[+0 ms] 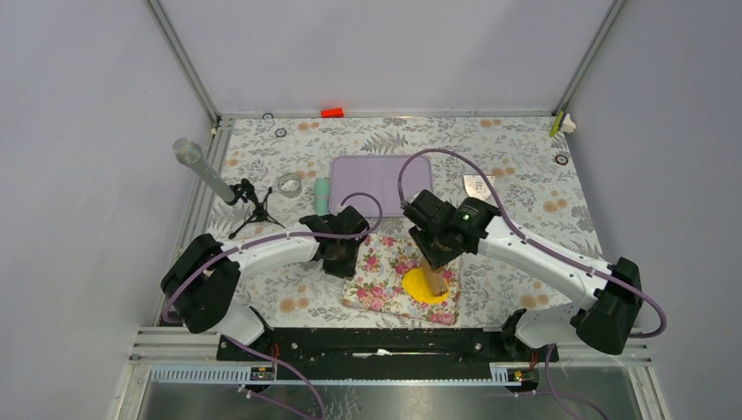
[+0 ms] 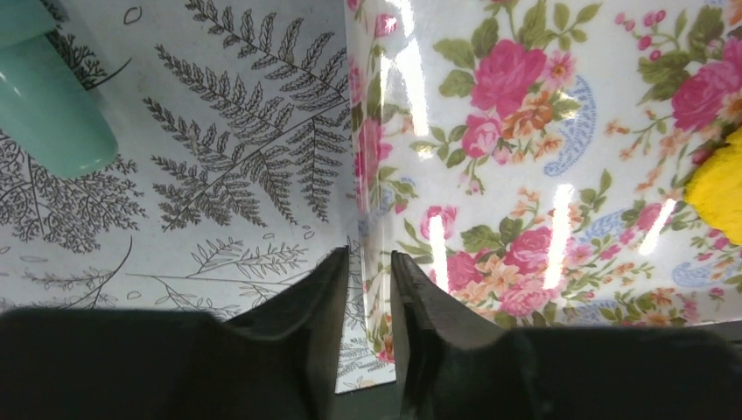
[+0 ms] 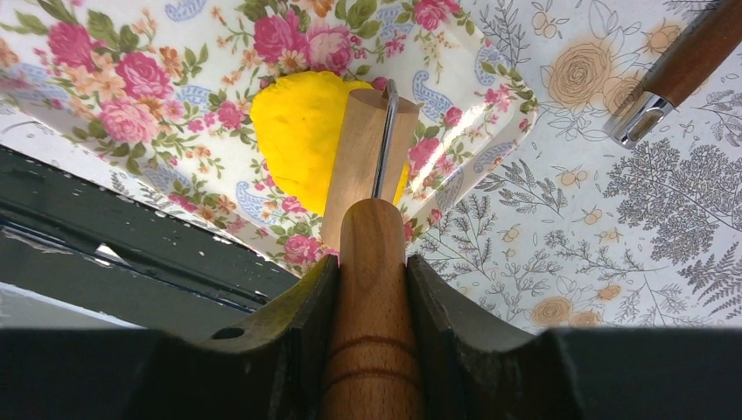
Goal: Roll out the dumpling wrappers from the dough
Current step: Flatten out the dough on the work surface.
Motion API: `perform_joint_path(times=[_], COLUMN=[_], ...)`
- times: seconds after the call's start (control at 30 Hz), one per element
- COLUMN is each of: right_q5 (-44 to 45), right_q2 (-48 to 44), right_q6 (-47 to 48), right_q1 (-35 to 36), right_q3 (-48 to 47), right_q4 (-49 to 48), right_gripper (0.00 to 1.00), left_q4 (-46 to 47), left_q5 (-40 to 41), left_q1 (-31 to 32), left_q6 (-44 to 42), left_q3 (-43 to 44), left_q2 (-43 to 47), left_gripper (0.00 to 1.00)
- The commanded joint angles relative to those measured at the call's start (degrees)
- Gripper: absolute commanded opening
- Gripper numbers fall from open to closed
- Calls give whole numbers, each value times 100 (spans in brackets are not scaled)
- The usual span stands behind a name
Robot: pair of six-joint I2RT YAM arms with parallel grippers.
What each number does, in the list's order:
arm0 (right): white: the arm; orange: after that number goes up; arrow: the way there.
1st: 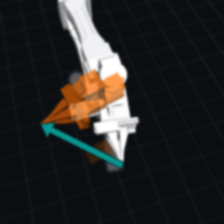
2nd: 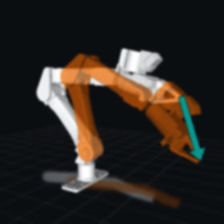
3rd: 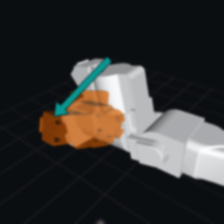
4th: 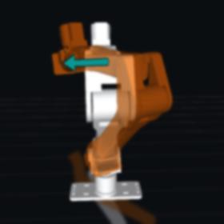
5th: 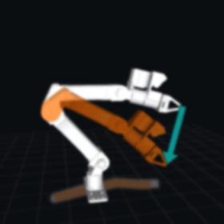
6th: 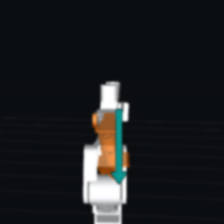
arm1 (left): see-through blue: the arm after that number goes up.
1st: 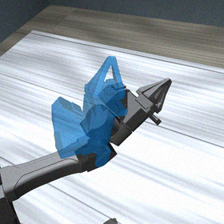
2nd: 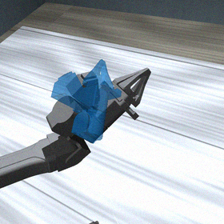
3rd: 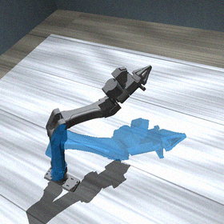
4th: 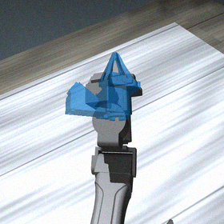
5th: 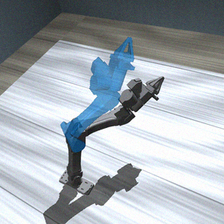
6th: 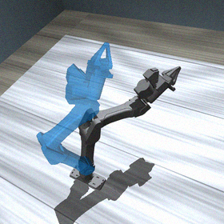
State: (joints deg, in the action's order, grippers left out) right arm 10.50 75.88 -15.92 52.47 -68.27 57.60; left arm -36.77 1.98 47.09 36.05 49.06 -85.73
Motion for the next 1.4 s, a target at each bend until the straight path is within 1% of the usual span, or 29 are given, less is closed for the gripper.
perform_joint_path(times=[0.0, 0.1, 0.33, 0.47, 0.6, 0.77, 0.87, 1.0, 1.17, 1.37], right_q5=[29, 20, -171, -375, -640, -952, -1033, -1233, -1190, -668], right_q2=[168, 128, 234, 290, 420, 632, 791, 1070, 1503, 1976], right_q6=[256, 257, 242, 224, 219, 182, 19, -174, -654, -1468], right_q1=[138, 150, 186, 194, 194, 201, 202, 223, 286, 524], right_q3=[-74, 1, 38, 168, 325, 702, 791, 817, 653, 362], right_q4=[-191, -500, -614, -584, -550, -844, -1052, -1165, -1098, -881], right_gripper=[0, 0, 0, 0, 0, 0, 0, 0, 0, 0], left_q4=[-518, -755, -901, -878, -766, -704, -655, -573, -391, -54], left_q5=[149, 277, 365, 194, -149, -171, -171, -364, -383, -569], left_q1=[19, 18, -18, -282, -624, -808, -866, -895, -895, -895], left_q6=[-257, -293, -171, -117, -131, -65, -19, 21, 150, 387], left_q3=[422, 544, 586, 450, 290, 174, 85, -61, -369, -767], left_q2=[265, 426, 926, 1167, 1546, 1812, 1898, 1921, 1918, 1904], left_gripper=[32, 36, 36, 36, 36, 35, 34, 34, 28, 27])
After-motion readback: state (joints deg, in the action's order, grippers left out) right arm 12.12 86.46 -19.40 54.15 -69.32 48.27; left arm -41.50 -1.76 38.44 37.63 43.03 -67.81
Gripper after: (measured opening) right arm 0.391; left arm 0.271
